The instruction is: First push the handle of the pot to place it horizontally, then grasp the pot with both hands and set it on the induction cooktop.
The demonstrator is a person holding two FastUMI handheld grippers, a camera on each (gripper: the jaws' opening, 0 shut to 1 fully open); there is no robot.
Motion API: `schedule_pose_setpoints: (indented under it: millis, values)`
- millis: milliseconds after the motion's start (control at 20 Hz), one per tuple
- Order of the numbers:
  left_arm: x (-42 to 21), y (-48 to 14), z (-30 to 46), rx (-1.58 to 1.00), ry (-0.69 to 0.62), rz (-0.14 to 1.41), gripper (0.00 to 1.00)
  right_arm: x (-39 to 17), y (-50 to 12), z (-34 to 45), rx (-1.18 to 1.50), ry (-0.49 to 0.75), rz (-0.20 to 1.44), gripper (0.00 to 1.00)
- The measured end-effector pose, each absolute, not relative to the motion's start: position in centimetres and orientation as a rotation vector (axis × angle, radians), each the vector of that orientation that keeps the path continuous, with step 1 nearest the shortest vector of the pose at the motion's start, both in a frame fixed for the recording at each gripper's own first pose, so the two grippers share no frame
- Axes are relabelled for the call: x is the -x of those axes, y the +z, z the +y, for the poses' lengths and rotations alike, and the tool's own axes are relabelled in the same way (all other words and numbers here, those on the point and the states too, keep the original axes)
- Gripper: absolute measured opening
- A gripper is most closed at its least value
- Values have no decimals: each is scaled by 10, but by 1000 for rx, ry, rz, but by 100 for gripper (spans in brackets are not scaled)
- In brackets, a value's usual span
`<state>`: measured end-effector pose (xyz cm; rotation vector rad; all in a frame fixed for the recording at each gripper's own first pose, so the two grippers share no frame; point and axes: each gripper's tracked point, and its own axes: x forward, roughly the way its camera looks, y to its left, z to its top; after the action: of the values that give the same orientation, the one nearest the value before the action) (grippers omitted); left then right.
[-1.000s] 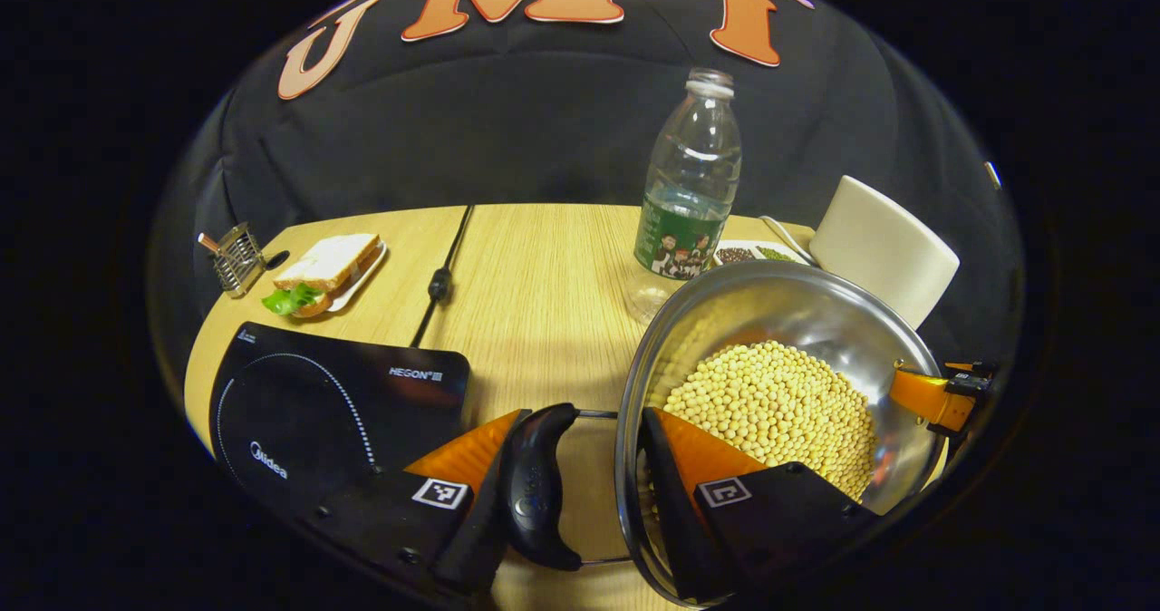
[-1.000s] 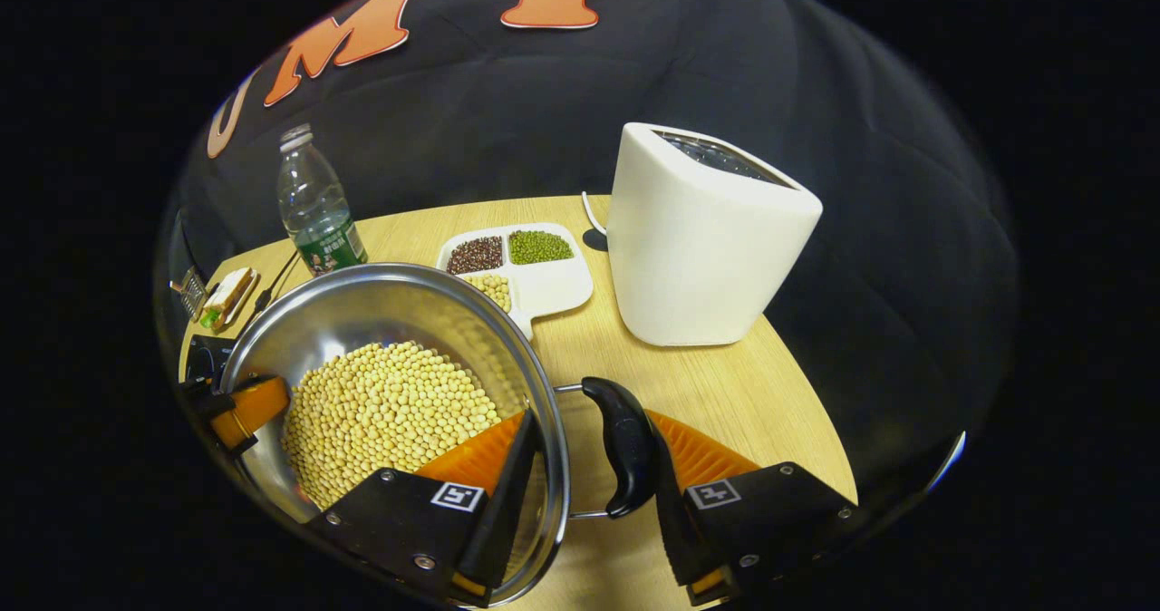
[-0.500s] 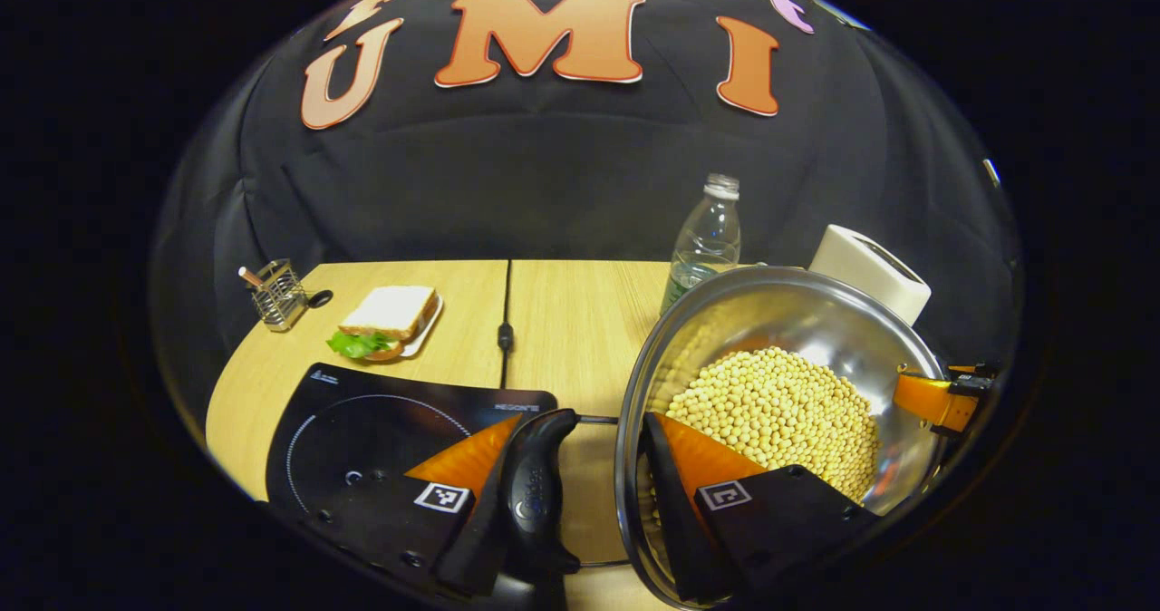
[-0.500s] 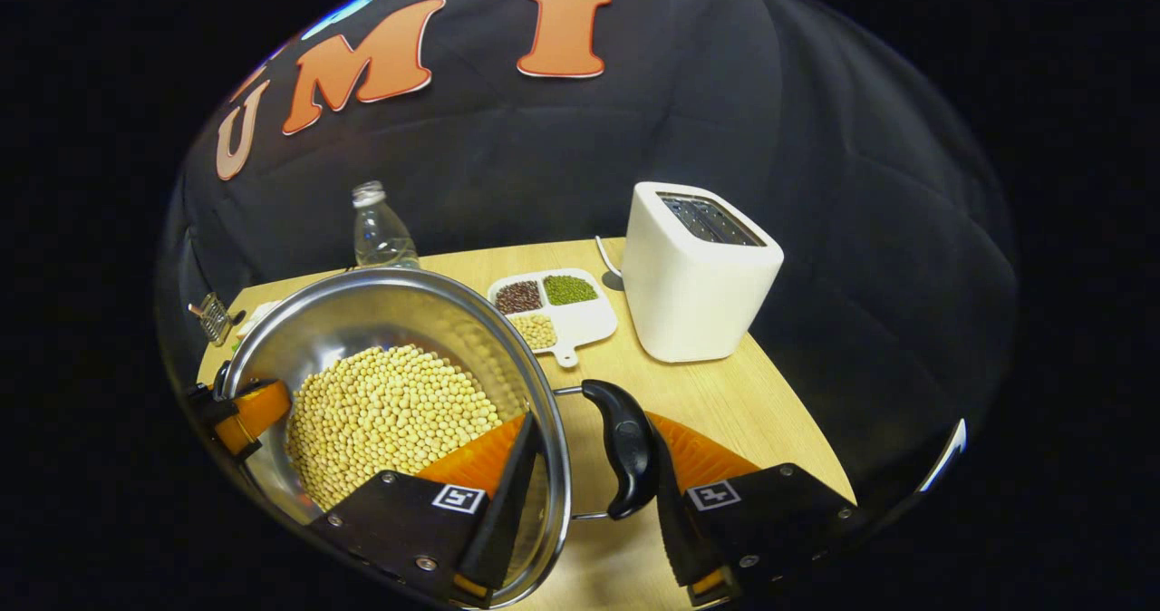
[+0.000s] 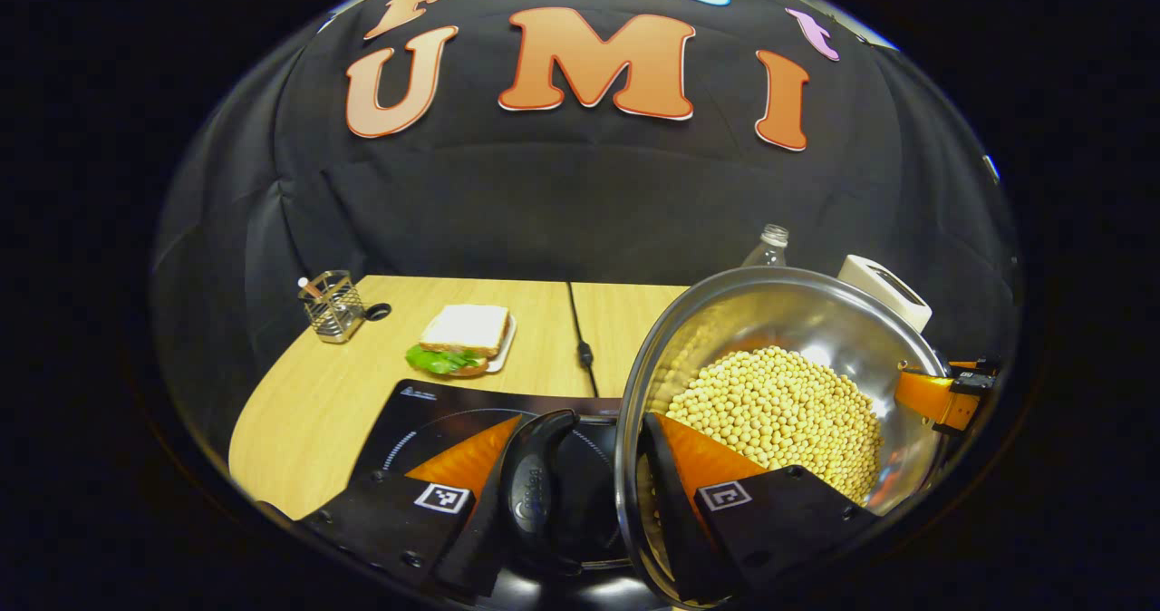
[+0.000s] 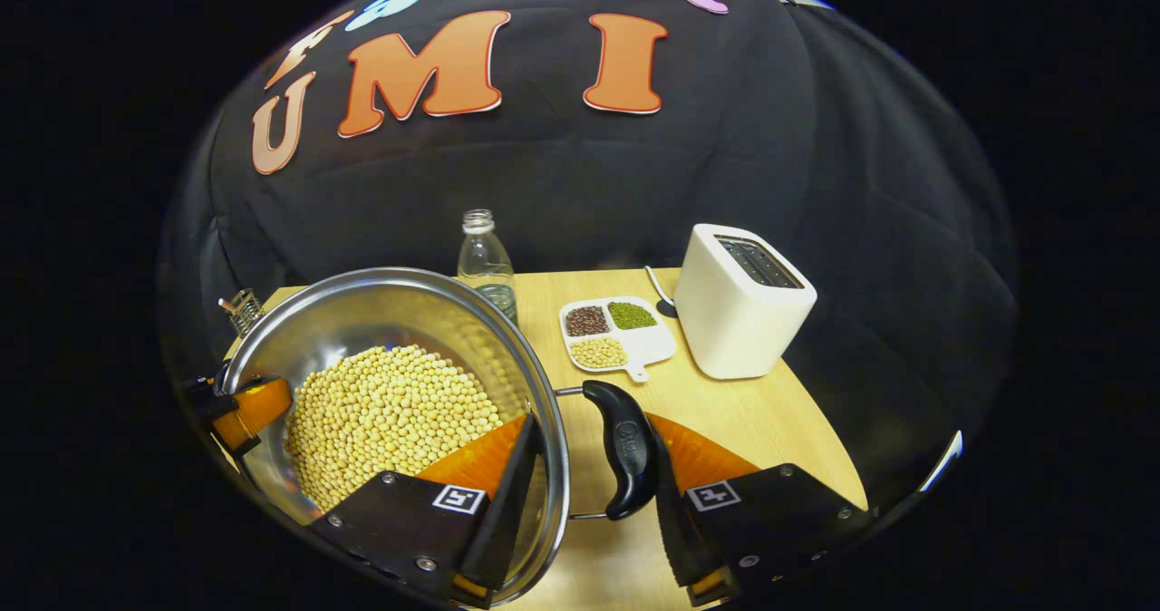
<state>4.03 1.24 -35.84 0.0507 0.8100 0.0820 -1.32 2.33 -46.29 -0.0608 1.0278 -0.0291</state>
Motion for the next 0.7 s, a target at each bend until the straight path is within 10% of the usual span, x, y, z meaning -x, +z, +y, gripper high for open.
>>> schedule_pose_setpoints:
  millis: [700]
  values:
    - [-18,-336,130,-72,186,815,80,18,-460,133,65,91,1030,66]
